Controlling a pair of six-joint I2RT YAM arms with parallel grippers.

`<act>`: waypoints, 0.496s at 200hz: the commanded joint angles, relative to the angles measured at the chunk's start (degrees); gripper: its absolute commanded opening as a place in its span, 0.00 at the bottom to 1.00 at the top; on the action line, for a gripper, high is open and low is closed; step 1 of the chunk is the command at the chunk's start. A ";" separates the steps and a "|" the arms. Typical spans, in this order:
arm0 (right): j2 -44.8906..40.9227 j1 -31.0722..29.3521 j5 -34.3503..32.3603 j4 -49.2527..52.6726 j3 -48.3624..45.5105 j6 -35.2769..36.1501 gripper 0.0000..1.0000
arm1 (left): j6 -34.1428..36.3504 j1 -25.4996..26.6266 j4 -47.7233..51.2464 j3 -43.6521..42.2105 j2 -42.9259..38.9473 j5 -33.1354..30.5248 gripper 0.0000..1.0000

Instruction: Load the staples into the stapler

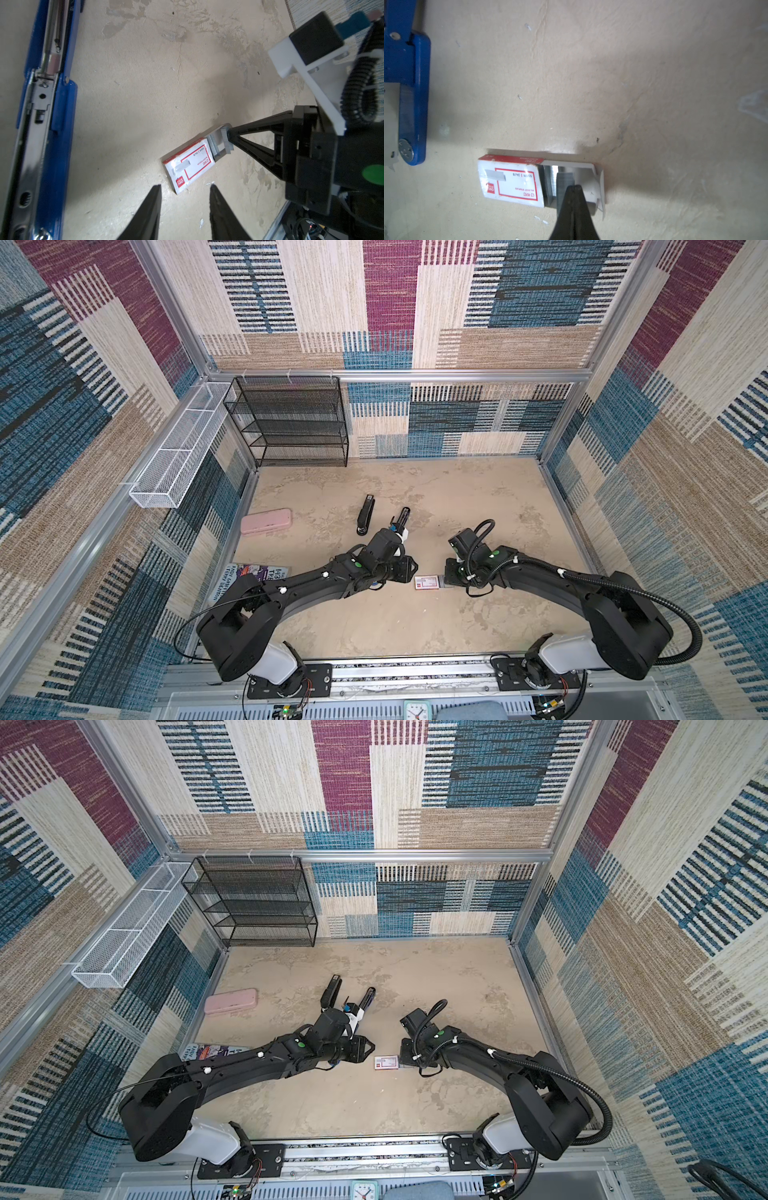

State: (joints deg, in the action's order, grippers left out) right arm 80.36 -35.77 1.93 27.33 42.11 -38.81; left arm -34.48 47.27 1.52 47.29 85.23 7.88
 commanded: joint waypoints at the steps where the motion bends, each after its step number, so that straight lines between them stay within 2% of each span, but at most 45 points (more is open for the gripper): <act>1: -1.98 -0.01 -0.37 -0.12 0.01 -1.00 0.02 | 0.20 0.02 -0.61 -0.03 -0.98 0.73 0.42; 25: -5.49 0.34 2.36 -2.82 -0.09 -0.51 0.01 | 0.17 -0.14 -1.27 0.28 -2.44 2.32 0.44; 42: -8.40 1.11 5.42 -5.97 -0.35 0.34 0.02 | -0.23 -1.75 -2.73 0.64 -3.93 6.01 0.45; 86: -15.44 4.89 20.05 -18.23 -2.30 4.84 0.01 | -7.06 -10.57 -13.54 0.98 -5.75 27.60 0.47; 99: -16.17 5.55 24.53 -20.81 -2.21 6.54 0.00 | -8.21 -12.19 -15.73 1.35 -6.41 32.32 0.47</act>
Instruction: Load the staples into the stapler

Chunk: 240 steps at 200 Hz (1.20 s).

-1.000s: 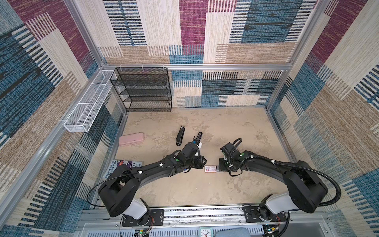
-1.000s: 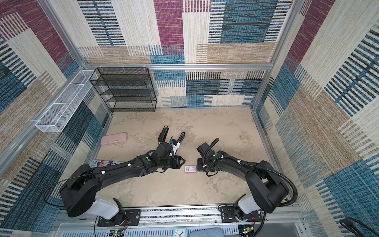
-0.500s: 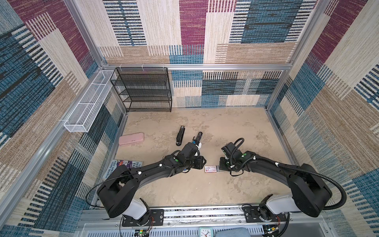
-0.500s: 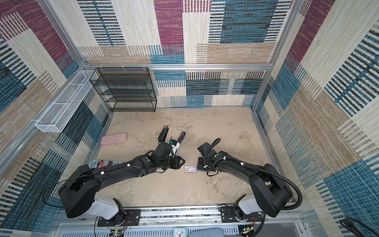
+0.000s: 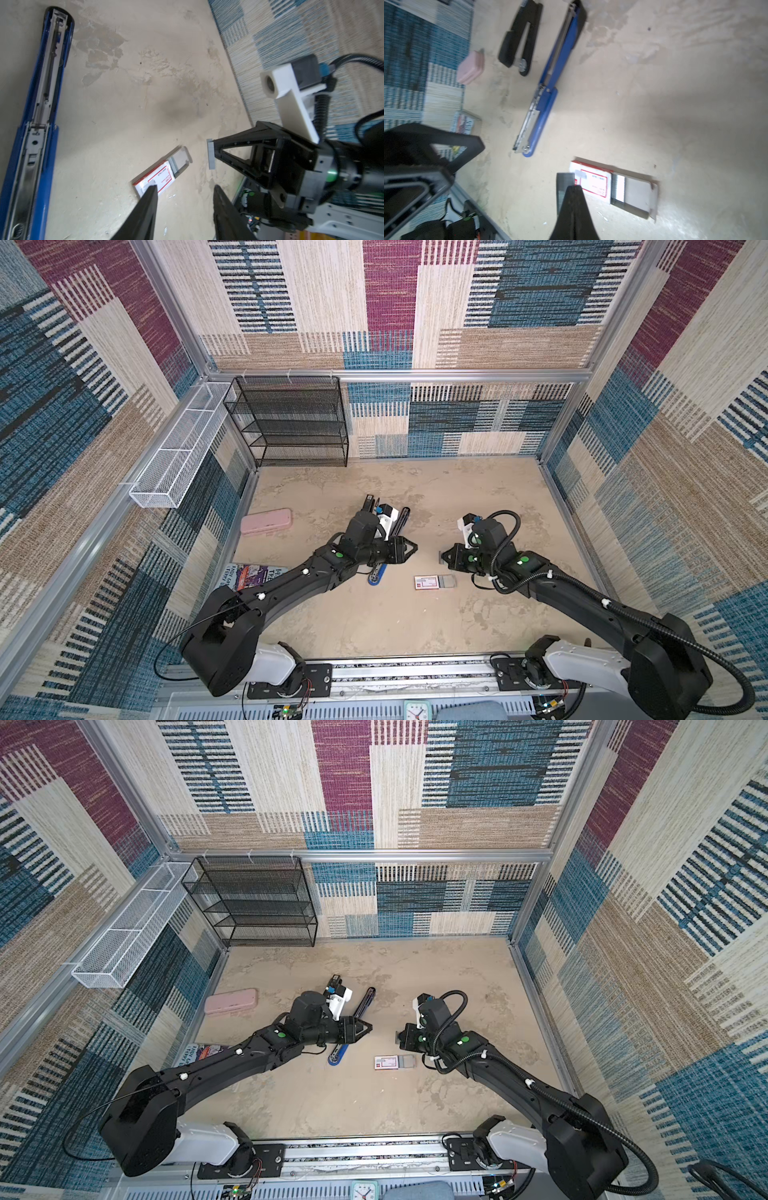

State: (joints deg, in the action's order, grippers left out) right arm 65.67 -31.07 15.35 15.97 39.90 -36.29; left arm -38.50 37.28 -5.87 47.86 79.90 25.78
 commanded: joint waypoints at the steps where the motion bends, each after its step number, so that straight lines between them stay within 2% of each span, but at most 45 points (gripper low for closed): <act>1: -1.54 0.89 11.28 -9.72 0.00 4.12 0.00 | -4.20 -2.29 -8.49 0.85 -1.11 14.75 0.47; 38: -1.95 3.31 23.85 -17.28 -0.15 6.09 0.00 | -3.05 -3.89 -9.30 2.34 -2.70 24.62 0.48; 104: -0.92 5.67 40.19 -28.74 -1.23 3.61 0.00 | -8.13 -5.72 -18.01 -0.91 -4.49 31.92 0.48; 138: -0.41 5.68 44.99 -32.44 -1.77 1.74 0.00 | -12.24 -5.79 -24.76 -1.31 -3.05 34.99 0.46; 177: -0.11 5.76 47.39 -35.08 -2.35 0.10 0.00 | -15.57 -5.80 -30.94 -2.05 -1.68 36.56 0.42; 240: 0.24 5.76 48.00 -38.74 -2.85 -2.60 0.00 | -15.92 -5.72 -31.10 -2.49 -1.94 37.33 0.42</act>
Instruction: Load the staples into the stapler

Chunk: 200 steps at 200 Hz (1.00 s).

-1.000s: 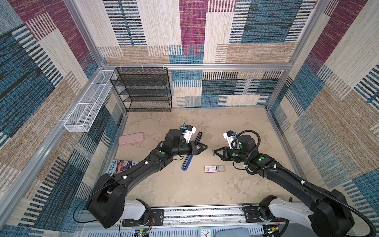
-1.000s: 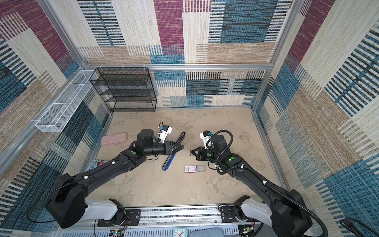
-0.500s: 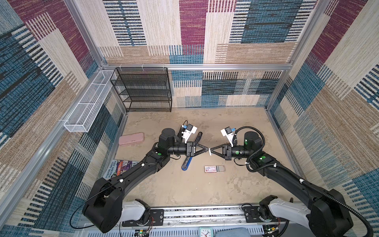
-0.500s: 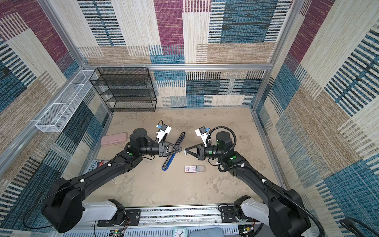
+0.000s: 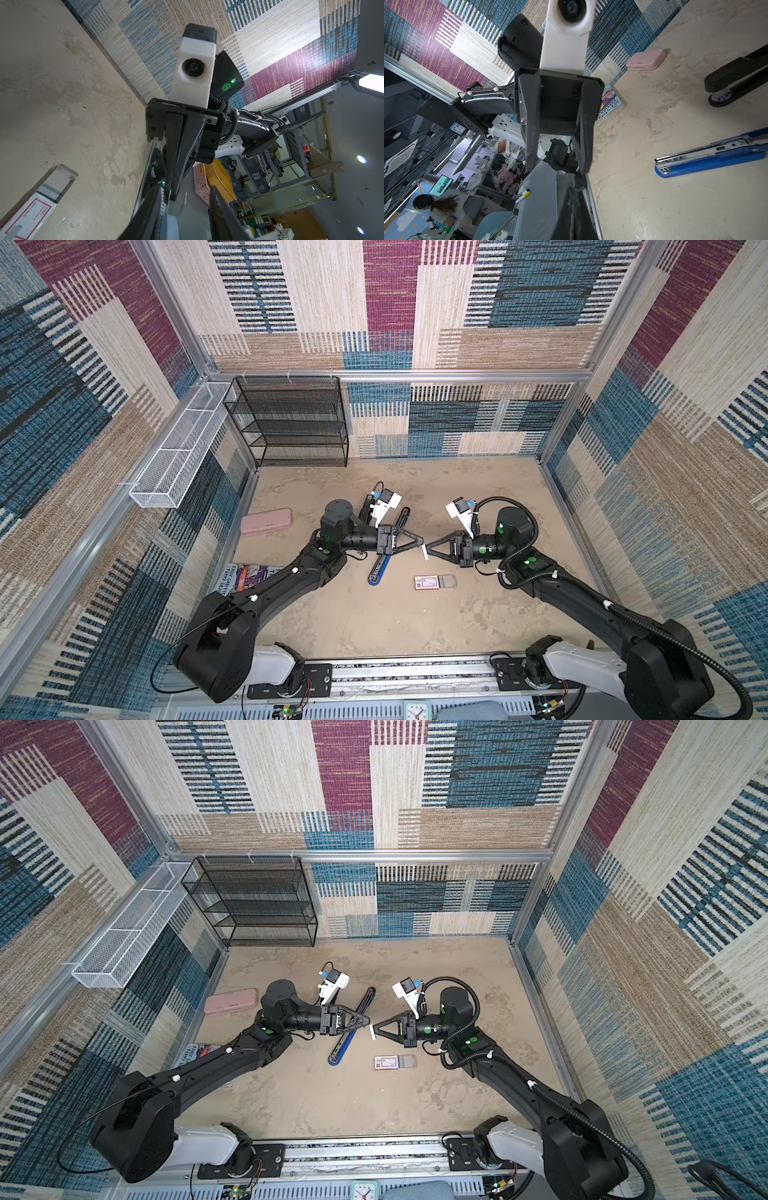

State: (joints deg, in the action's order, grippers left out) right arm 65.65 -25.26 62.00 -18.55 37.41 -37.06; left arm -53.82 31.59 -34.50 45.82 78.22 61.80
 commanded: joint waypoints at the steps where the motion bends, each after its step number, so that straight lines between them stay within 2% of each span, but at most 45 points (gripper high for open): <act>1: 0.27 -0.06 1.41 -4.31 -0.34 -1.90 0.00 | -0.59 -0.04 -2.44 -0.51 -0.26 1.31 0.42; 46: 0.27 -0.06 1.97 -6.77 -0.80 -3.59 0.00 | 0.21 0.05 -1.53 -1.13 -0.52 0.61 0.45; 135: 0.28 -0.06 1.93 -7.29 -1.43 -4.25 0.00 | -1.15 1.10 -3.53 -0.64 0.40 0.62 0.30; 200: 0.53 -0.06 1.90 -7.52 -1.31 -4.46 0.00 | -3.89 1.28 -7.67 -0.92 1.14 0.95 0.25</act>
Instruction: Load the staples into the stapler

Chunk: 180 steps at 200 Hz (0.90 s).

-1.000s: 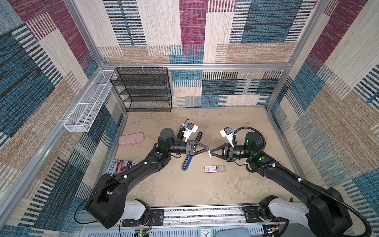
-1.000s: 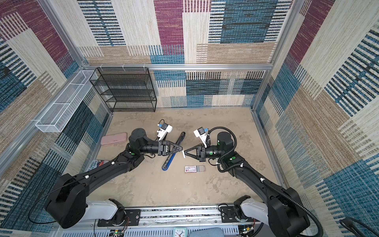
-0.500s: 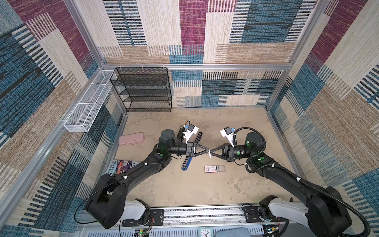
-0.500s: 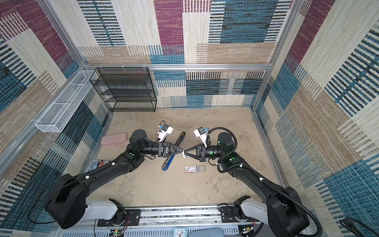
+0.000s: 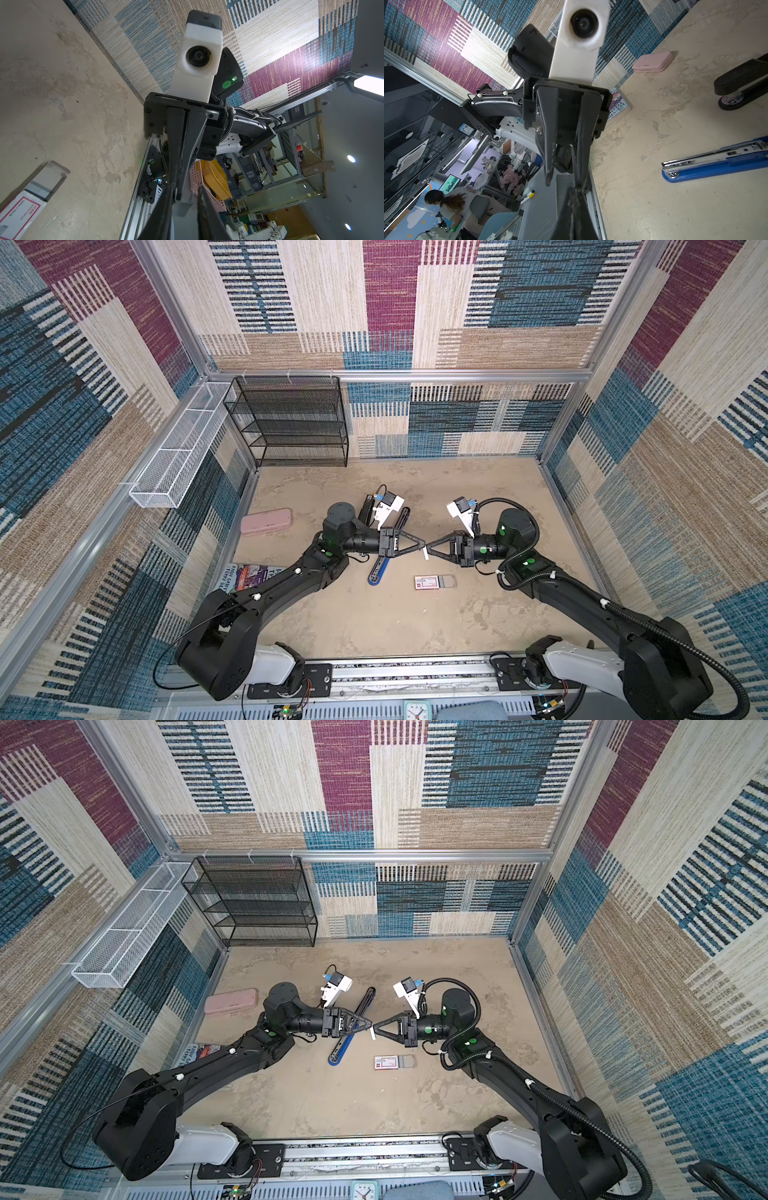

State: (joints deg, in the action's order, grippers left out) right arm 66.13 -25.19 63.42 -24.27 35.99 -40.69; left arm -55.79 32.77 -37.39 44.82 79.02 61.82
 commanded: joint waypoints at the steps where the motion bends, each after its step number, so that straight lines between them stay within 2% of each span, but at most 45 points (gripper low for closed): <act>1: 0.05 -0.12 0.48 -1.77 0.08 -0.81 0.00 | -1.94 0.10 -4.79 0.05 0.34 0.93 0.25; 21: 0.22 -0.12 0.57 -1.83 0.08 -0.83 0.00 | -2.31 0.10 -5.41 0.09 0.36 1.11 0.23; 77: 0.41 -0.12 0.57 -2.86 -0.46 -1.47 0.00 | -3.10 0.32 -6.64 0.09 0.67 1.23 0.26; 130: 0.32 -0.12 0.54 -3.96 -0.83 -2.20 0.00 | -3.45 0.89 -7.13 0.01 1.13 1.29 0.20; 180: 0.05 -0.08 -0.30 -5.08 -1.45 -3.08 0.00 | -3.23 1.06 -6.76 -0.25 0.89 1.62 0.32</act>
State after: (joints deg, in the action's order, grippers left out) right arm 66.39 -25.17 64.31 -27.16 34.85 -42.17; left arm -58.76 33.61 -41.74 44.82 80.16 61.67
